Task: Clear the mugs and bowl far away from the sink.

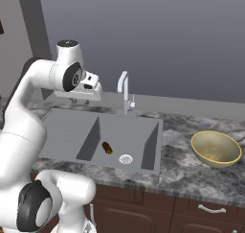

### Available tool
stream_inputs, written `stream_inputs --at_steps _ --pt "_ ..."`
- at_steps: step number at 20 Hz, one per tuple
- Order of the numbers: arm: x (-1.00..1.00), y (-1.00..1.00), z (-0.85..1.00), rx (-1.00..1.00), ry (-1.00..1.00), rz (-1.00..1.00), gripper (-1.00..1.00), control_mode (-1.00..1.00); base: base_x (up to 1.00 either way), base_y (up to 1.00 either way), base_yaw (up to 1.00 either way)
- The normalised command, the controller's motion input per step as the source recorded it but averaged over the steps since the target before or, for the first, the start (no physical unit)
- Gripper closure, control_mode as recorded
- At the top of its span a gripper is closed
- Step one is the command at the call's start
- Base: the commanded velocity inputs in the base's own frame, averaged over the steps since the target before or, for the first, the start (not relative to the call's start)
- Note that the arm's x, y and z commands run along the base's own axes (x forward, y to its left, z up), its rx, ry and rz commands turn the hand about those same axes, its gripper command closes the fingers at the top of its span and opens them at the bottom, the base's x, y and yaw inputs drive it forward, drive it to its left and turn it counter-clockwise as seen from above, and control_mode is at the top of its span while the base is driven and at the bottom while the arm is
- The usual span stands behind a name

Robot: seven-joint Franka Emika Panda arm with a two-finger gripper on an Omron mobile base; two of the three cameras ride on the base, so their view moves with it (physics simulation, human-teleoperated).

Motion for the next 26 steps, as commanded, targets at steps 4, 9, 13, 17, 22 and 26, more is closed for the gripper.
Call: stream_inputs --at_steps 4,9,13,17,22,26 --pt "-0.2 0.01 0.0 0.0 -0.02 0.0 -1.0 -1.0 0.0 0.0 0.0" --pt "-0.5 0.06 0.0 -0.03 -0.02 0.0 -1.0 -1.0 0.0 0.0 0.0" --pt "-0.74 0.03 0.0 -0.07 0.0 0.0 -1.0 -1.0 0.0 0.0 0.0" --pt "-0.61 0.03 0.01 -0.04 0.01 0.0 -1.0 -1.0 0.0 0.0 0.0" --pt "-0.61 0.11 0.0 0.0 0.0 0.0 -1.0 -1.0 0.0 0.0 0.0" --pt "-0.64 0.18 0.0 0.0 0.0 0.0 -1.0 -1.0 0.0 0.0 0.0"
